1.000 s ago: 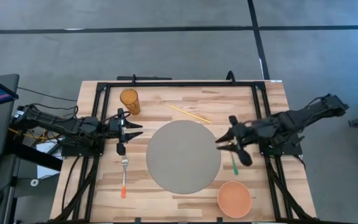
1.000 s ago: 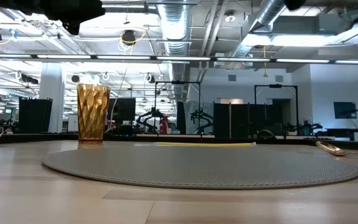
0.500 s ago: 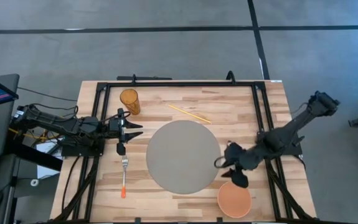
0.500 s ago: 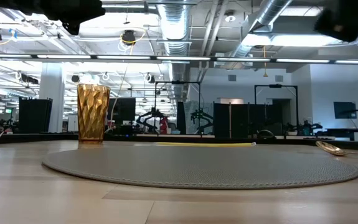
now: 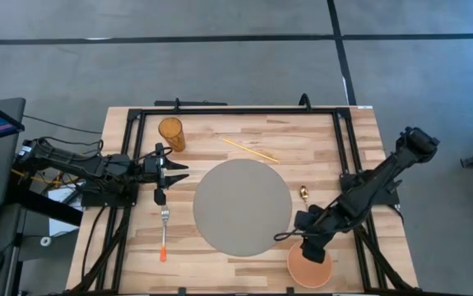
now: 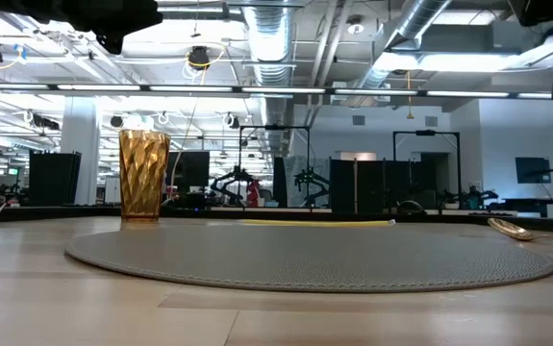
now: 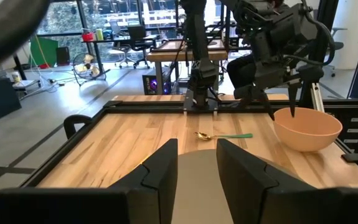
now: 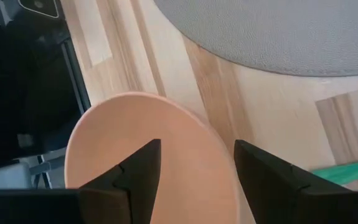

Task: Pick & Place Utensil
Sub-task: Put the orange bowl on the gray table mat, then put the orange fork into the orange bowl

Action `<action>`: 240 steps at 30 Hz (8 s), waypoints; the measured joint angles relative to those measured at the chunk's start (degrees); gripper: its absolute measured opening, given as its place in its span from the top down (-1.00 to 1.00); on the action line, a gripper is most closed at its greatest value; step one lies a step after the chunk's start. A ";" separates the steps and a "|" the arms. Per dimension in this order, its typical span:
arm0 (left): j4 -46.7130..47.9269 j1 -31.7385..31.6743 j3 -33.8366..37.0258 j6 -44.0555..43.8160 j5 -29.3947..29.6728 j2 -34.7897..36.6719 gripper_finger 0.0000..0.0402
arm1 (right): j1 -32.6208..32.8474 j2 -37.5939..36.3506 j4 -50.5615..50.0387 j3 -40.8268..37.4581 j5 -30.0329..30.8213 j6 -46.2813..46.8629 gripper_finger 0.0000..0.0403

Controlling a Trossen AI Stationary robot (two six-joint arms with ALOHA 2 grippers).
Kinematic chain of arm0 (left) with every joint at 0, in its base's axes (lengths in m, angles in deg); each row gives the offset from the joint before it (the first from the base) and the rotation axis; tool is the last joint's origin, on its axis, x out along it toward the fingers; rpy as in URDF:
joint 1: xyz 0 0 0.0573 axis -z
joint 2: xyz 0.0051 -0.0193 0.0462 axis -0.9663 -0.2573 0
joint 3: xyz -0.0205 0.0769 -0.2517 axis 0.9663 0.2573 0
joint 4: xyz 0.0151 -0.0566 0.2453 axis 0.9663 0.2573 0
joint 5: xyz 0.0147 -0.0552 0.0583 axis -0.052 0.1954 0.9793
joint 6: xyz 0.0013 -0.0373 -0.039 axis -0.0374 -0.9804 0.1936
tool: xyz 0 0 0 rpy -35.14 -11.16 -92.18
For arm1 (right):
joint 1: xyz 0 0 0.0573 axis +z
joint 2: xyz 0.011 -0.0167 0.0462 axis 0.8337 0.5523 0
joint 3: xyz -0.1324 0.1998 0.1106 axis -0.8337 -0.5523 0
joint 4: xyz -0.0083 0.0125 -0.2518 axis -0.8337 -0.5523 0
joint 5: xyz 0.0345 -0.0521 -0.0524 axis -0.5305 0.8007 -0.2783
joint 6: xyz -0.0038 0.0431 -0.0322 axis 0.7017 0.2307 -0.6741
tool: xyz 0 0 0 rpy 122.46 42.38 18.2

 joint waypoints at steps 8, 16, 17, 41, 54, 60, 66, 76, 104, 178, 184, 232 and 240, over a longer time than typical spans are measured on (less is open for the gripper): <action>-0.02 0.00 0.00 0.00 0.00 0.00 0.44 | 0.00 1.22 -0.43 -0.02 1.35 2.35 0.03; -0.01 0.02 0.02 0.00 0.00 -0.02 0.44 | -0.01 5.58 -1.43 -0.07 0.48 -1.45 0.03; -0.05 0.02 0.02 0.00 0.01 -0.04 0.44 | -0.13 5.85 -1.35 -0.06 0.50 -1.57 0.03; -0.26 0.02 0.04 0.17 0.00 -0.17 0.44 | -12.40 2.25 -0.79 4.61 -2.15 -12.71 0.97; -0.68 0.02 0.04 0.13 -0.03 -0.17 0.44 | -34.13 10.96 -0.19 20.14 -2.21 -26.22 0.97; -0.66 0.02 0.04 0.17 0.00 -0.17 0.44 | -36.68 21.15 -5.06 25.45 -9.34 -32.69 0.96; -0.66 0.02 0.04 0.17 -0.03 -0.17 0.44 | -37.14 28.48 -7.19 29.11 -8.89 -34.79 0.94; -0.66 0.02 0.02 0.20 0.00 -0.15 0.44 | -38.47 32.13 -7.44 31.46 -8.99 -34.78 0.88; -0.66 0.02 0.02 0.18 0.00 -0.15 0.44 | -39.86 30.43 -9.40 31.43 -9.11 -36.11 0.66; 40.06 28.54 -16.63 -115.03 -25.08 -50.59 0.44 | -36.25 -21.90 43.29 -5.55 6.09 -76.65 0.66; 39.45 29.31 -16.63 -116.90 -25.69 -50.86 0.44 | -37.87 -21.88 43.31 -5.55 6.09 -76.73 0.66; 12.47 4.43 -21.49 -77.77 -36.15 -42.88 0.99 | -39.12 -21.88 43.67 -5.55 6.07 -73.15 0.66; 7.89 -4.03 -21.49 -77.75 -54.71 -52.25 0.98 | -39.12 -21.88 43.54 -5.55 6.07 -73.15 0.66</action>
